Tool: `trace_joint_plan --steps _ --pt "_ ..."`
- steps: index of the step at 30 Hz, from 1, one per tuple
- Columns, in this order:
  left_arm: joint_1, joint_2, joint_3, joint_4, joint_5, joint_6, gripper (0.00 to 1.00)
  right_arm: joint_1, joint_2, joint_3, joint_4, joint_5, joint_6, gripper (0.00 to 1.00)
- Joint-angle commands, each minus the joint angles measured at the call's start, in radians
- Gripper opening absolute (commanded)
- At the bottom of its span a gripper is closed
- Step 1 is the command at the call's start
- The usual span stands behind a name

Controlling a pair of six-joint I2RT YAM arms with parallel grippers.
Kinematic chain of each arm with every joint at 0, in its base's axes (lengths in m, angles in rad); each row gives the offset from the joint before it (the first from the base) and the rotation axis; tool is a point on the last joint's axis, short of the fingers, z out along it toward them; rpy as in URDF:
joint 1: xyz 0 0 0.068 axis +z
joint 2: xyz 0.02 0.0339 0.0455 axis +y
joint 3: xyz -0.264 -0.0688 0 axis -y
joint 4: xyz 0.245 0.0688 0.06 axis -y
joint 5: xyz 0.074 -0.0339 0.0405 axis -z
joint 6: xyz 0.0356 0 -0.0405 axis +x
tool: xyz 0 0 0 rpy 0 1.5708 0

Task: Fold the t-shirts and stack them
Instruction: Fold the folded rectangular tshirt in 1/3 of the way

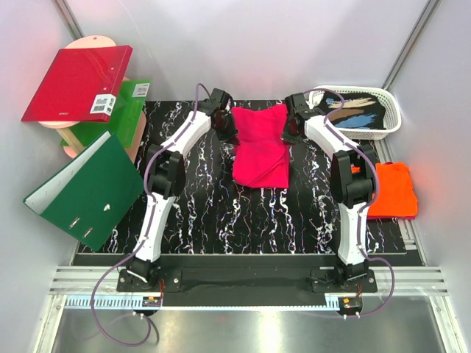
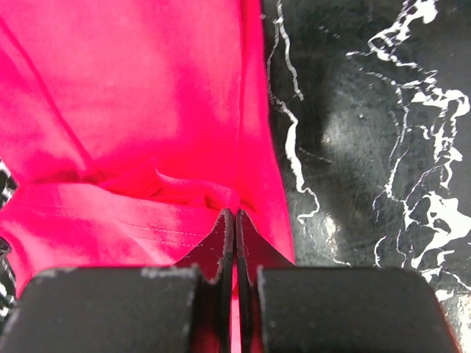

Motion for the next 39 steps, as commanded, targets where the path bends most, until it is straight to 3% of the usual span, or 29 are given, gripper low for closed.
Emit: trace_joint_plan --steps 1,3,4,6,7,8,9,10,12,16,20,23,24,26,27,29,31,34,39 --pt "0.007 0.02 0.091 0.029 0.017 -0.015 0.0 -0.005 -0.001 0.002 0.075 0.083 0.032 0.0" --pt "0.015 0.027 0.101 0.034 0.015 -0.029 0.0 -0.005 0.032 0.036 0.075 0.097 0.03 0.0" --pt "0.018 0.04 0.106 0.035 0.025 -0.035 0.09 -0.006 0.068 0.048 0.075 0.1 0.029 0.0" --pt "0.032 0.049 0.109 0.034 0.077 -0.035 0.51 -0.014 0.112 0.11 0.063 0.05 0.003 0.08" --pt "0.033 0.032 0.1 0.032 0.083 -0.024 0.71 -0.016 0.137 0.133 0.06 0.029 -0.005 0.21" --pt "0.033 0.011 0.08 0.029 0.065 -0.012 0.99 -0.016 0.135 0.157 0.057 0.022 -0.014 0.31" --pt "0.033 -0.018 0.021 0.03 0.048 0.002 0.99 -0.016 0.128 0.159 0.057 0.028 -0.022 0.45" --pt "0.033 -0.081 -0.012 0.037 0.034 0.026 0.99 -0.019 0.091 0.157 0.057 0.037 -0.028 0.73" --pt "0.035 -0.149 -0.113 0.047 0.0 0.042 0.99 -0.017 0.042 0.133 0.06 0.074 -0.032 0.99" --pt "0.033 -0.328 -0.285 0.099 -0.005 0.053 0.99 -0.038 -0.149 0.005 0.063 0.092 -0.031 1.0" --pt "0.027 -0.446 -0.481 0.147 0.041 0.042 0.99 -0.091 -0.301 -0.166 0.074 -0.048 0.018 1.0" --pt "0.018 -0.506 -0.608 0.199 0.086 0.021 0.75 -0.104 -0.358 -0.299 0.088 -0.185 0.044 0.92" --pt "0.015 -0.519 -0.635 0.21 0.095 0.014 0.6 -0.106 -0.368 -0.329 0.101 -0.22 0.063 0.84" --pt "0.004 -0.522 -0.711 0.231 0.117 -0.001 0.43 -0.106 -0.363 -0.413 0.129 -0.338 0.089 0.59" --pt "0.001 -0.519 -0.734 0.239 0.124 -0.007 0.41 -0.106 -0.349 -0.436 0.159 -0.371 0.121 0.37" --pt "-0.01 -0.516 -0.79 0.273 0.155 -0.019 0.58 -0.108 -0.319 -0.474 0.181 -0.464 0.144 0.35" --pt "-0.026 -0.506 -0.807 0.279 0.157 -0.022 0.82 -0.108 -0.259 -0.465 0.181 -0.518 0.144 0.38" --pt "-0.046 -0.499 -0.81 0.279 0.152 -0.024 0.87 -0.106 -0.179 -0.435 0.183 -0.606 0.147 0.41" --pt "-0.059 -0.476 -0.782 0.282 0.161 -0.027 0.85 -0.106 -0.09 -0.401 0.173 -0.669 0.172 0.42"
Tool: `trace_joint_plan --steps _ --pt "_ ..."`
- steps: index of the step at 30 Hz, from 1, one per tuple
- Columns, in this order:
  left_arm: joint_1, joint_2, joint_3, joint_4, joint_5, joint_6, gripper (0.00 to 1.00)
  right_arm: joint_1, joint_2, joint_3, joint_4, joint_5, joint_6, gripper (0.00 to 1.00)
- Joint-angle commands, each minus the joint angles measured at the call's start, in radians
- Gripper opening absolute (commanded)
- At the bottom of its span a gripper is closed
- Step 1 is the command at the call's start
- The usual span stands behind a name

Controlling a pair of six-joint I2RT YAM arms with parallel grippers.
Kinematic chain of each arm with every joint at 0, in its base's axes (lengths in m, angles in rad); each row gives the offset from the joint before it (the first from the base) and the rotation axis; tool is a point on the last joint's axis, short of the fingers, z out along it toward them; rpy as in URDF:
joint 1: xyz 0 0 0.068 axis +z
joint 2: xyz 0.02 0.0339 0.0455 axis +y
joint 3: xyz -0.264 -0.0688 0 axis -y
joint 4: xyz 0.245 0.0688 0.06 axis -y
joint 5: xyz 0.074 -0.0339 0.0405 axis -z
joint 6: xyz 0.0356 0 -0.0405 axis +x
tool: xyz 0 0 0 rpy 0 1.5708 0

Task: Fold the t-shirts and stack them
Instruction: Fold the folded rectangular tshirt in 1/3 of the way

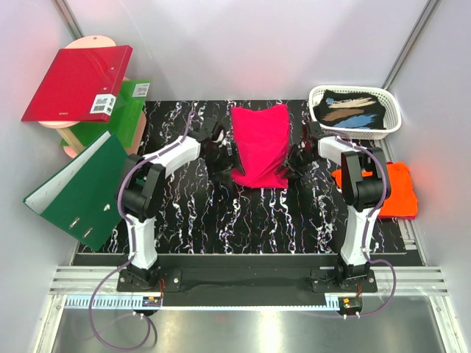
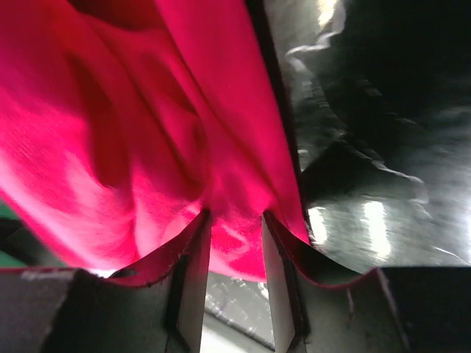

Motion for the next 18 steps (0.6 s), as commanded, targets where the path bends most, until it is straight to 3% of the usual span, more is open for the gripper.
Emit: trace_joint_plan --steps 1,4,5,8,11,18 --pt "-0.012 0.004 0.051 0.053 0.035 -0.006 0.83 0.003 0.027 0.056 0.022 -0.115 0.038 0.41" --pt "-0.019 0.035 0.077 0.057 0.043 -0.009 0.64 0.004 0.038 0.058 0.018 -0.124 0.041 0.35" --pt "-0.021 0.055 0.086 0.057 0.044 -0.011 0.39 0.003 0.043 0.058 0.013 -0.124 0.043 0.31" --pt "-0.026 0.087 0.123 0.057 0.067 -0.014 0.03 0.004 0.052 0.07 -0.004 -0.136 0.04 0.28" --pt "-0.027 0.116 0.138 0.056 0.069 -0.021 0.0 0.001 0.051 0.078 -0.016 -0.121 0.032 0.01" --pt "-0.026 0.128 0.145 0.028 0.051 -0.009 0.0 0.003 0.02 0.165 -0.218 -0.018 -0.057 0.0"
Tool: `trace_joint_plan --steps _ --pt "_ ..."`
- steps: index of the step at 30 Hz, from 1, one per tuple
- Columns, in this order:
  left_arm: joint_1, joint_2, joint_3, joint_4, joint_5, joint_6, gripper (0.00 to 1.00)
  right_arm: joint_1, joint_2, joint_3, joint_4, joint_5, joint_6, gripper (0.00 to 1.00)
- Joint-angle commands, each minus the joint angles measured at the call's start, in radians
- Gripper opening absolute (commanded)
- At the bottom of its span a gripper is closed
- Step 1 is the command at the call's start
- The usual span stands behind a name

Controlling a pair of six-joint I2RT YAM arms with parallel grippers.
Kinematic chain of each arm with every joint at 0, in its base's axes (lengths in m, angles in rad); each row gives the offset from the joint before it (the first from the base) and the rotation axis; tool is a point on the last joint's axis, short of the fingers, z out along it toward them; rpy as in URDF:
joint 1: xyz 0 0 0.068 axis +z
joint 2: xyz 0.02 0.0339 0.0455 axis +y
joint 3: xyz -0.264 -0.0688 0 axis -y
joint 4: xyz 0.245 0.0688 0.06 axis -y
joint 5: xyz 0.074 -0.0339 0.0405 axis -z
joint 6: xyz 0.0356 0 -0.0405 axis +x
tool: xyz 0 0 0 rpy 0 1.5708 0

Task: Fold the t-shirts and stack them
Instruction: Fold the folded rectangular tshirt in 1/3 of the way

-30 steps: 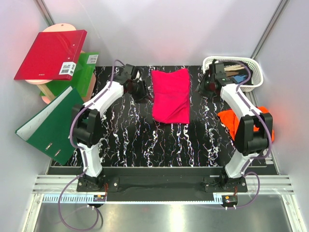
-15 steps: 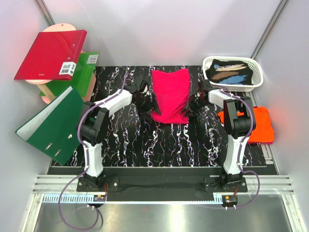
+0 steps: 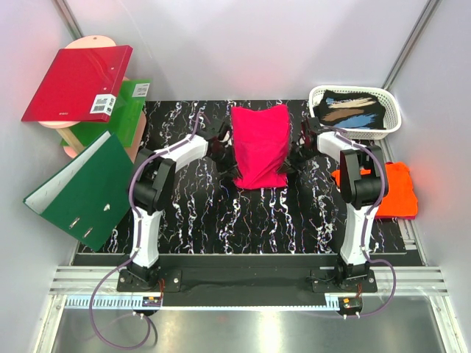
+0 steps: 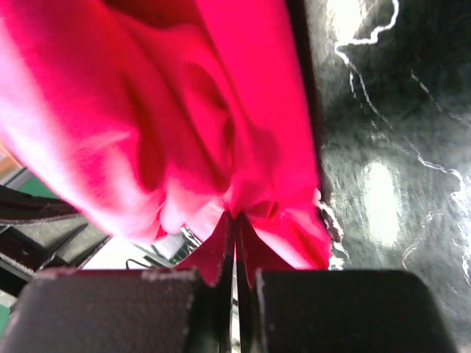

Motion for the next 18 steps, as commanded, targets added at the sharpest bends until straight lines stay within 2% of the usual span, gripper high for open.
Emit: trace_joint_plan --steps 1,5,11,18 --pt "-0.004 0.003 0.054 0.006 0.004 0.01 0.0 0.002 -0.045 0.079 -0.159 0.093 -0.066 0.0" --pt "-0.003 0.029 0.088 -0.025 -0.01 0.018 0.0 -0.005 -0.116 0.064 -0.247 0.104 -0.086 0.0" --pt "-0.003 0.052 0.114 -0.045 -0.018 0.019 0.0 -0.02 -0.118 0.03 -0.383 0.127 -0.141 0.0" --pt "-0.003 0.06 0.101 -0.06 -0.036 0.021 0.0 -0.041 -0.098 -0.073 -0.409 0.159 -0.161 0.0"
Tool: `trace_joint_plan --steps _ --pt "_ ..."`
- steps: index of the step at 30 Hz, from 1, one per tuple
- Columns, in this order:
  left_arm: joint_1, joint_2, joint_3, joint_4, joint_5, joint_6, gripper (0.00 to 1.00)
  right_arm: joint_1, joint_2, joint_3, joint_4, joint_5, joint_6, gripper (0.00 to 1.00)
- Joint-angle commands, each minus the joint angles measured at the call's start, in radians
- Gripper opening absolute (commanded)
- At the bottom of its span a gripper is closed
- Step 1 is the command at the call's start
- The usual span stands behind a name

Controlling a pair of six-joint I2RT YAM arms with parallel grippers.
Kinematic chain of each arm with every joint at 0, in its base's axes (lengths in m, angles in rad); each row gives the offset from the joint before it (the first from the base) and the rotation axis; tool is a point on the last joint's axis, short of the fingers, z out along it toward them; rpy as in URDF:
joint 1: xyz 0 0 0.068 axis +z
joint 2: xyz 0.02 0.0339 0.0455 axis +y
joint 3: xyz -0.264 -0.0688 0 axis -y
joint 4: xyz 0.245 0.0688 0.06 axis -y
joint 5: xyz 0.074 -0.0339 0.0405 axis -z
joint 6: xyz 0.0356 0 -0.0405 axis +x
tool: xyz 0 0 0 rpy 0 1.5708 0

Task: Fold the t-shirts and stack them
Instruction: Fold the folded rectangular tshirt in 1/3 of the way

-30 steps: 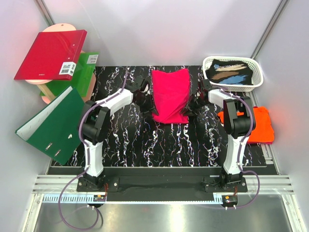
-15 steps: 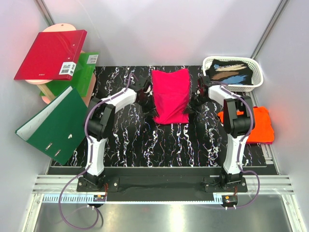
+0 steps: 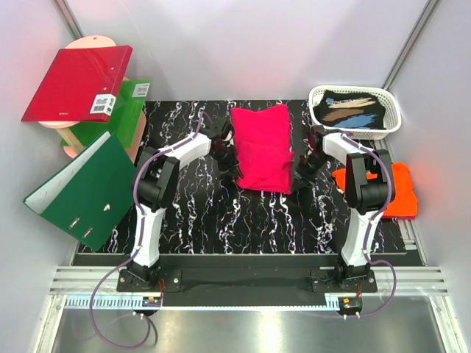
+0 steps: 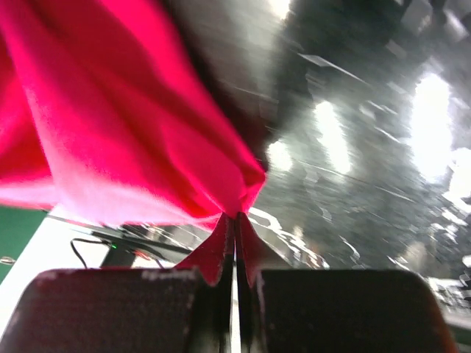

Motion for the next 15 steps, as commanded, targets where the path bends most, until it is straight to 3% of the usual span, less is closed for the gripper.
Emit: trace_joint_plan --steps 1,4,7,9,10,12,13,15 --pt "-0.002 0.003 0.021 -0.008 -0.029 0.017 0.0 -0.016 -0.007 -0.036 -0.075 0.044 -0.04 0.0" --pt "-0.002 0.006 0.019 -0.013 -0.034 0.017 0.0 -0.016 0.048 -0.025 -0.067 0.039 -0.046 0.0" --pt "-0.002 0.001 0.019 -0.02 -0.043 0.021 0.02 -0.016 0.056 0.007 -0.062 0.056 -0.061 0.09" --pt "-0.002 -0.002 0.022 -0.039 -0.052 0.031 0.06 -0.014 0.048 0.042 -0.073 0.053 -0.069 0.23" --pt "-0.002 -0.003 0.025 -0.045 -0.051 0.038 0.43 -0.016 0.04 0.053 -0.081 0.05 -0.073 0.47" --pt "-0.002 -0.009 0.041 -0.089 -0.057 0.06 0.75 -0.014 0.03 0.084 -0.096 0.041 -0.072 0.66" --pt "-0.002 -0.019 0.041 -0.103 -0.064 0.066 0.99 -0.014 0.014 0.093 -0.098 0.038 -0.073 0.74" --pt "0.0 -0.063 0.019 -0.125 -0.089 0.095 0.99 -0.014 -0.006 0.111 -0.104 0.042 -0.072 0.86"
